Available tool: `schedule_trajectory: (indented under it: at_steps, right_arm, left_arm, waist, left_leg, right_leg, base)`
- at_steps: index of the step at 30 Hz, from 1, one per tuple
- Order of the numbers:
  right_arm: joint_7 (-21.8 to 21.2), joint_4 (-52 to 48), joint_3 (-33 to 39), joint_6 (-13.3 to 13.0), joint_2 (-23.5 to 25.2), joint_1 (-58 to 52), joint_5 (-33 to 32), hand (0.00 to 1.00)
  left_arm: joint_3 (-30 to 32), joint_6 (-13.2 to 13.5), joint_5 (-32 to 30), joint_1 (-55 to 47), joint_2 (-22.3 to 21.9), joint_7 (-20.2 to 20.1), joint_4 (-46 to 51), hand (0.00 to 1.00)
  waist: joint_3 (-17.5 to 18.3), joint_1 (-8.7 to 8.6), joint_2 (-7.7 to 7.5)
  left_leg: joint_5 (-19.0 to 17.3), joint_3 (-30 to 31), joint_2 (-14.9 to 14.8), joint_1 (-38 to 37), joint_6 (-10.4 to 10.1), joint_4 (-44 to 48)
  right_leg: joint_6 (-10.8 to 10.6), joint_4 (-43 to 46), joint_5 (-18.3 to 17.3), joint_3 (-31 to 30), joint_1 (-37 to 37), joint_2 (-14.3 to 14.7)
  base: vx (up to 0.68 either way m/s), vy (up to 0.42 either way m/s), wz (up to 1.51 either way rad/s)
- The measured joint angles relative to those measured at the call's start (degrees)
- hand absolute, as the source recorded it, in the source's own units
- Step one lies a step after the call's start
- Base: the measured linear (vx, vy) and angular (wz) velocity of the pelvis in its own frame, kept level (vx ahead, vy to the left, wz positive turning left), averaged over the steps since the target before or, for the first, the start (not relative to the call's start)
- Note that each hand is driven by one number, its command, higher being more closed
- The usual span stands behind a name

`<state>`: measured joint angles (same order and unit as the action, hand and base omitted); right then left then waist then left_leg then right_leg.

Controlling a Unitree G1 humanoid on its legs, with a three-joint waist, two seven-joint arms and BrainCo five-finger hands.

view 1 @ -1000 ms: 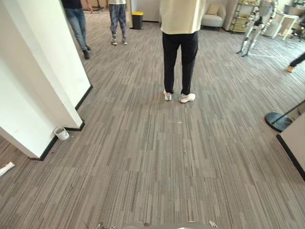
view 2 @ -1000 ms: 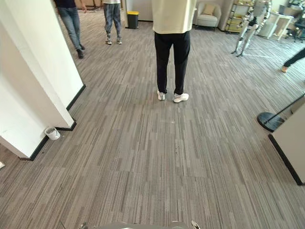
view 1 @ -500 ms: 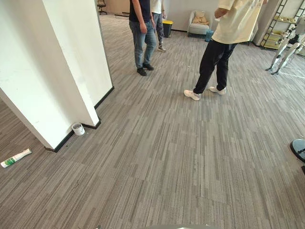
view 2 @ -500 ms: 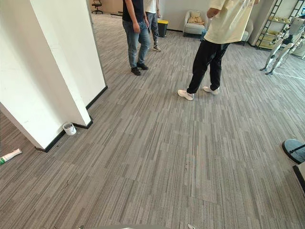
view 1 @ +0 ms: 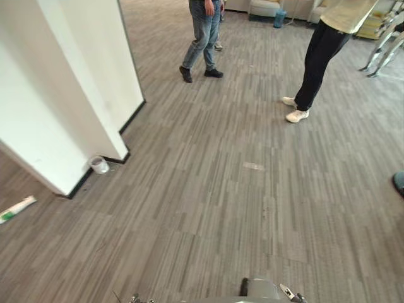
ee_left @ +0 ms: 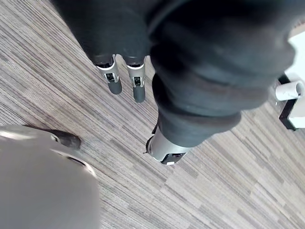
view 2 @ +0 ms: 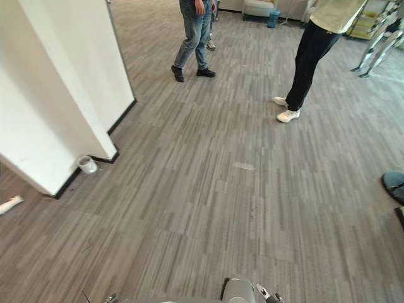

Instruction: Organize washtable

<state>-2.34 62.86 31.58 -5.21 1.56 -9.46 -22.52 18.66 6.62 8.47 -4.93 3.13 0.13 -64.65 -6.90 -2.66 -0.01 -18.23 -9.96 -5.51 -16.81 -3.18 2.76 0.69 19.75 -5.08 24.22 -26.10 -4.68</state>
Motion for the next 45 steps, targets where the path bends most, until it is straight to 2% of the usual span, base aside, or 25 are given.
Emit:
schedule_trajectory:
  at_steps: [2,3,4,5,7,10,13,15,17,18,19,20,24,26,27,28,30,32,34,36,38,40,43,44,45]
  right_arm:
    - [-0.1,-0.3,1.0,0.5,1.1,-2.5,0.4,0.00]
    - [-0.3,-0.7,2.4,0.8,0.5,-2.4,0.2,0.00]
    - [-0.1,-2.3,2.5,0.8,0.0,-2.2,0.6,0.00]
    - [-0.1,-4.3,0.9,0.7,0.4,-1.8,0.6,0.00]
    - [-0.1,-4.5,-0.7,0.6,-0.5,-0.9,0.4,0.00]
    - [0.8,-3.6,-1.1,0.4,0.4,2.1,-0.4,0.00]
    - [1.0,0.1,-0.9,0.1,-0.4,6.1,-1.6,0.00]
    - [0.9,1.1,-1.2,-0.1,-1.5,8.3,-2.2,0.00]
    - [0.9,1.1,-3.2,-0.8,-3.0,8.5,-2.7,0.00]
    - [1.0,1.4,-3.4,-0.9,-3.1,8.3,-2.7,0.00]
    - [1.0,2.2,-3.8,-0.9,-2.5,8.4,-2.8,0.00]
    - [1.0,3.2,-4.5,-0.9,-2.7,8.3,-2.8,0.00]
    - [0.9,5.1,-2.6,-0.7,-3.0,7.7,-2.5,0.00]
    - [0.8,6.1,-0.7,-0.7,-3.0,7.2,-2.2,0.00]
    - [0.8,6.2,-0.7,-0.7,-2.7,7.1,-2.2,0.00]
    - [0.7,6.2,-1.0,-0.6,-2.5,7.0,-2.2,0.00]
    - [0.6,6.0,-1.7,-0.6,-2.3,6.4,-2.1,0.00]
    - [0.0,5.2,-3.2,-0.7,-1.9,4.6,-2.9,0.00]
    - [-0.2,4.8,-3.1,-0.9,-2.2,4.0,-2.9,0.00]
    - [-0.1,4.8,-2.8,-1.0,-2.2,3.4,-4.1,0.00]
    - [0.0,4.7,-2.8,-1.0,-2.1,2.5,-4.2,0.00]
    - [0.1,4.5,-2.8,-0.8,-1.9,1.5,-3.8,0.00]
    - [0.0,3.0,-2.9,-0.2,-2.1,-0.2,-3.7,0.00]
    - [-0.1,2.6,-2.7,0.0,-2.6,-0.4,-3.8,0.00]
    - [-0.1,2.2,-2.8,0.1,-3.1,-0.3,-3.7,0.00]
  left_arm:
    - [2.6,-0.1,-0.2,-0.2,-1.0,-0.1,0.6,0.00]
    - [3.8,-0.2,-0.1,0.1,-2.2,0.0,0.8,0.00]
    - [5.3,-0.2,-0.2,0.5,-3.6,-0.1,1.4,0.00]
    - [6.7,-0.2,-0.1,0.3,-4.7,-0.1,2.5,0.00]
    - [6.8,-0.2,-0.1,-0.3,-4.9,-0.2,2.9,0.00]
    - [7.7,0.4,1.1,-0.7,-3.8,-0.2,4.9,0.00]
    - [7.8,1.5,2.8,-0.7,-3.0,-0.2,5.3,0.00]
    - [6.4,1.5,3.2,-1.2,-2.4,-0.1,5.0,0.00]
    - [3.5,1.5,3.1,-3.6,-2.2,-0.1,3.1,0.00]
    - [3.4,1.4,3.2,-4.0,-2.1,-0.1,2.4,0.00]
    - [3.4,1.0,3.2,-4.1,-1.5,0.0,0.8,0.00]
    - [3.0,1.1,3.2,-4.0,-0.9,0.0,0.6,0.00]
    - [3.6,0.9,3.1,-4.5,-0.1,-0.1,-0.2,0.00]
    - [3.2,0.5,3.0,-5.6,0.5,-0.1,-0.3,0.00]
    - [3.0,0.3,3.0,-5.4,0.6,-0.1,-0.5,0.00]
    - [1.6,0.1,3.0,-5.0,1.6,0.0,-0.6,0.00]
    - [-0.3,0.2,3.0,-5.2,1.7,0.0,-0.6,0.00]
    - [-1.0,0.2,3.1,-4.6,1.6,-0.1,-0.6,0.00]
    - [-1.0,0.2,3.1,-2.9,1.4,-0.1,-0.6,0.00]
    - [-1.0,0.3,3.1,-2.2,0.5,0.0,-0.6,0.00]
    - [-0.5,0.3,3.1,-2.4,0.2,0.2,-0.5,0.00]
    - [1.0,0.3,3.1,-2.4,-0.4,0.3,-0.3,0.00]
    - [4.7,0.3,3.0,-2.8,-3.0,0.8,1.0,0.00]
    - [5.7,0.4,2.4,-2.6,-4.8,0.8,1.3,0.00]
    - [6.7,0.4,2.2,-2.6,-5.4,0.9,1.3,0.00]
  waist:
    - [0.5,-0.49,-0.55]
    - [0.6,-0.52,0.57]
    - [0.3,-0.38,2.42]
    - [0.1,0.46,2.47]
    - [-0.1,0.54,2.75]
    - [-1.8,2.03,-0.31]
    - [-2.1,3.75,-0.95]
    - [-2.2,3.82,-0.67]
    - [-1.9,4.55,1.62]
    - [-1.7,5.56,1.54]
    - [-0.7,6.47,0.29]
    - [-0.2,6.22,-0.33]
    - [0.4,6.34,-1.14]
    - [0.7,6.21,-1.79]
    - [0.7,5.61,-2.16]
    - [0.9,4.36,-3.15]
    - [0.1,3.87,-1.50]
    - [0.6,3.31,-0.96]
    - [0.4,2.67,-0.72]
    - [0.3,2.07,0.08]
    - [0.3,1.93,0.45]
    - [0.4,1.94,0.31]
    - [1.4,0.51,1.78]
    - [1.4,0.44,3.18]
    - [1.5,0.38,3.26]
  left_leg:
    - [-1.4,0.5,-1.4,-1.7,-3.0,9.0]
    - [-1.3,0.4,-3.0,-0.7,-3.2,14.0]
    - [4.4,-0.1,-5.6,4.2,-3.4,26.6]
    - [20.2,-0.1,-7.9,10.4,-1.1,41.4]
    - [21.1,-0.7,-10.8,15.3,-1.7,52.8]
    - [16.2,-3.4,-12.6,22.5,0.4,61.2]
    - [8.9,-5.0,-11.4,30.9,-1.3,52.0]
    - [8.5,-5.6,-8.0,34.7,-1.6,37.7]
    - [14.3,-3.9,-3.9,35.8,-2.3,11.5]
    - [19.5,-2.6,-3.3,36.0,-1.0,11.6]
    - [21.6,-2.3,-1.4,36.4,2.7,13.1]
    - [20.7,-2.3,-0.6,36.8,3.5,13.8]
    - [17.5,-3.6,2.0,33.2,8.0,15.2]
    - [11.5,-3.0,4.9,26.1,8.0,14.3]
    - [11.1,-2.6,6.2,25.0,8.3,14.0]
    - [10.4,-1.3,7.7,21.3,9.0,12.3]
    - [10.4,-1.0,7.9,13.9,8.9,6.9]
    - [10.1,-0.1,7.8,7.6,8.5,2.1]
    - [8.7,1.0,6.8,6.3,8.1,1.8]
    - [6.8,1.9,3.5,4.9,6.0,1.9]
    - [4.4,1.8,-0.7,2.7,2.6,2.1]
    - [2.4,1.4,-2.4,0.9,0.4,2.2]
    - [0.6,2.1,-6.2,-2.2,-0.7,2.7]
    - [2.6,2.6,-8.9,0.5,-1.3,10.0]
    - [3.6,3.2,-9.8,2.7,-1.0,15.2]
  right_leg:
    - [7.4,-2.4,9.2,1.2,1.3,1.4]
    - [7.7,-0.5,7.5,1.5,2.2,2.5]
    - [7.9,1.1,4.0,1.4,4.1,3.8]
    - [8.0,-0.4,1.2,-1.0,8.3,5.8]
    - [8.2,-2.9,-0.4,-3.5,14.1,7.9]
    - [8.2,-10.2,-0.4,-9.2,27.9,7.9]
    - [7.0,-16.1,-1.1,-13.6,37.3,5.9]
    - [4.1,-17.7,-3.1,-14.9,40.8,3.6]
    - [1.7,-19.8,-5.9,-16.7,45.1,2.6]
    - [1.0,-20.3,-6.8,-17.8,46.2,1.9]
    - [0.1,-20.5,-6.4,-17.8,46.8,0.3]
    - [-1.1,-19.7,-4.1,-17.5,45.9,-0.4]
    - [-5.5,-6.7,5.1,-21.8,42.2,-2.7]
    - [-11.9,17.6,10.3,-24.5,34.7,-4.3]
    - [-12.8,24.3,9.8,-24.7,32.3,-5.2]
    - [-12.8,34.7,6.6,-23.3,27.7,-6.8]
    - [-7.9,40.4,1.2,-19.2,23.4,-8.1]
    - [-5.8,37.0,-5.0,-14.1,18.2,-9.1]
    - [-5.1,29.5,-7.1,-10.8,15.3,-9.2]
    - [-4.5,13.9,-6.6,-9.0,14.0,-6.9]
    - [-4.6,-4.1,-0.7,-9.2,13.5,-4.1]
    - [-5.2,-10.0,3.4,-10.2,12.7,-3.4]
    - [-4.2,-1.9,7.4,-9.4,9.9,-3.0]
    - [-1.4,1.3,3.7,-7.7,10.4,-1.8]
    - [-1.3,1.9,2.7,-7.2,11.0,-1.5]
  base:
    - [0.85,-0.079,0.17]
    - [1.04,-0.107,0.08]
    - [0.86,-0.097,-0.42]
    - [1.18,-0.127,-0.59]
    - [0.82,-0.067,-0.73]
    - [0.67,0.013,-0.74]
    - [0.58,0.100,-0.69]
    - [0.54,0.231,-0.64]
    - [0.72,0.472,-0.83]
    - [0.72,0.512,-0.84]
    - [0.59,0.431,-0.27]
    - [0.69,0.521,0.16]
    - [0.47,0.409,0.36]
    - [0.41,0.310,0.35]
    - [0.39,0.216,0.57]
    - [0.35,0.159,0.46]
    - [0.28,0.119,0.15]
    - [0.22,0.035,0.12]
    - [0.25,-0.062,0.27]
    - [0.39,-0.147,0.19]
    - [0.47,-0.214,-0.01]
    - [0.41,-0.199,-0.03]
    - [0.74,-0.337,0.33]
    - [0.50,-0.270,0.38]
    - [0.61,-0.359,0.30]
